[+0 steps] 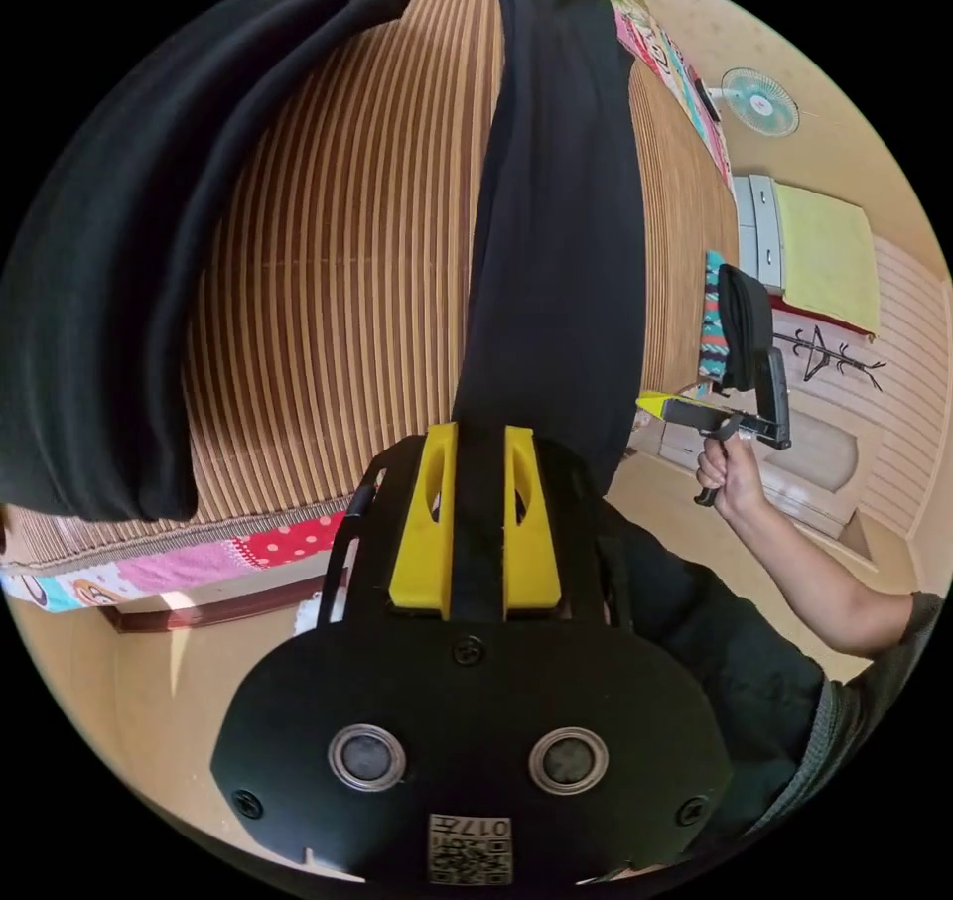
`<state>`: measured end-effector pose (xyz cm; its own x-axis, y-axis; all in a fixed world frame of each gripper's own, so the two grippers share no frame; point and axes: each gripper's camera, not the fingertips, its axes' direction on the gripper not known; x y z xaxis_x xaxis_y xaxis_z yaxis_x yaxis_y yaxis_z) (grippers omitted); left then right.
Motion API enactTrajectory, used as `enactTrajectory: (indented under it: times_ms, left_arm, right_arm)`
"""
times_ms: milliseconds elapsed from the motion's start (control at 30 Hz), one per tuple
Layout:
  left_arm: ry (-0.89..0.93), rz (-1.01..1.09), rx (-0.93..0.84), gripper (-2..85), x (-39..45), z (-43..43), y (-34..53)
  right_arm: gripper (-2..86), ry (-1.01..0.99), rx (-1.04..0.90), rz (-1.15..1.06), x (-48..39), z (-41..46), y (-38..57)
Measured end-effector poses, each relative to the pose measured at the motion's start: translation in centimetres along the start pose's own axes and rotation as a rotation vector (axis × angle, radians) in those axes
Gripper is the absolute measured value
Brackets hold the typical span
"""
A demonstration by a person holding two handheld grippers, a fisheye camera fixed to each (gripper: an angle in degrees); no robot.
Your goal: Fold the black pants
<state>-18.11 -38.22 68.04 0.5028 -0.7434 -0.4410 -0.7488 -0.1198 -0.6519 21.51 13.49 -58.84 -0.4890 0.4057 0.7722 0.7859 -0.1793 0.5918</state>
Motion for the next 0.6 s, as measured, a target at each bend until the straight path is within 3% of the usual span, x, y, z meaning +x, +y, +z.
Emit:
enactTrajectory:
  times_ms: [267,400,467,600]
  left_arm:
    - [0.036,0.108,-0.120,-0.3,3.9,1.6,1.6]
    - [-0.151,0.204,-0.415,0.2,6.9,4.1,3.2]
    - [-0.154,0.202,-0.325,1.1,7.1,2.4,3.0]
    - [0.167,0.082,-0.051,7.3,5.5,-2.7,-1.1]
  right_arm:
    - [4.2,0.058,-0.135,0.039,3.7,0.2,1.0]
    - [6.2,0.069,-0.174,0.062,6.9,-1.0,3.1]
    - [8.1,-0.014,-0.066,0.056,8.3,-3.4,3.1]
    - [12.5,-0.313,0.123,0.029,12.1,-7.6,0.3]
